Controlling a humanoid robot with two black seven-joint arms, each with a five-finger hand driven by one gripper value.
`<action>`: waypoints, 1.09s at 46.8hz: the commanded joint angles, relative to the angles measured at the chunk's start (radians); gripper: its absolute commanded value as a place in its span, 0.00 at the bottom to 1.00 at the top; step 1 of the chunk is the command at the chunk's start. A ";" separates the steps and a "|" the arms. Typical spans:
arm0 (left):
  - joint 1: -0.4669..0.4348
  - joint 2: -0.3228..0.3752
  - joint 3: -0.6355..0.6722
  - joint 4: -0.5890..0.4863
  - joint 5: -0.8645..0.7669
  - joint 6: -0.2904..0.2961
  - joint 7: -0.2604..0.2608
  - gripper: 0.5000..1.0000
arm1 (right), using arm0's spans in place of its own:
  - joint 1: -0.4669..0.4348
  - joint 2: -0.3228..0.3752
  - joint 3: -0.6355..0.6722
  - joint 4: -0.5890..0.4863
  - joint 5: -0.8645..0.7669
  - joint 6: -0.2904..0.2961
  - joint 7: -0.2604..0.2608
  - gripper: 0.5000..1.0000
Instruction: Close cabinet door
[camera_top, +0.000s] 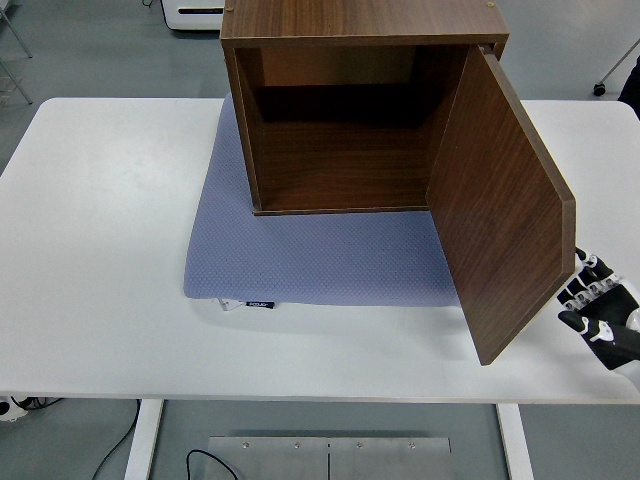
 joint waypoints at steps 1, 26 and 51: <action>0.000 0.000 0.000 0.001 0.000 0.000 0.000 1.00 | 0.001 0.008 -0.006 0.001 -0.015 0.000 0.000 1.00; 0.000 0.000 0.000 0.001 0.000 0.000 0.000 1.00 | 0.002 0.055 -0.025 0.001 -0.043 0.000 0.000 1.00; 0.000 0.000 0.000 -0.001 0.000 0.000 0.000 1.00 | 0.039 0.081 -0.063 0.001 -0.049 0.000 0.000 1.00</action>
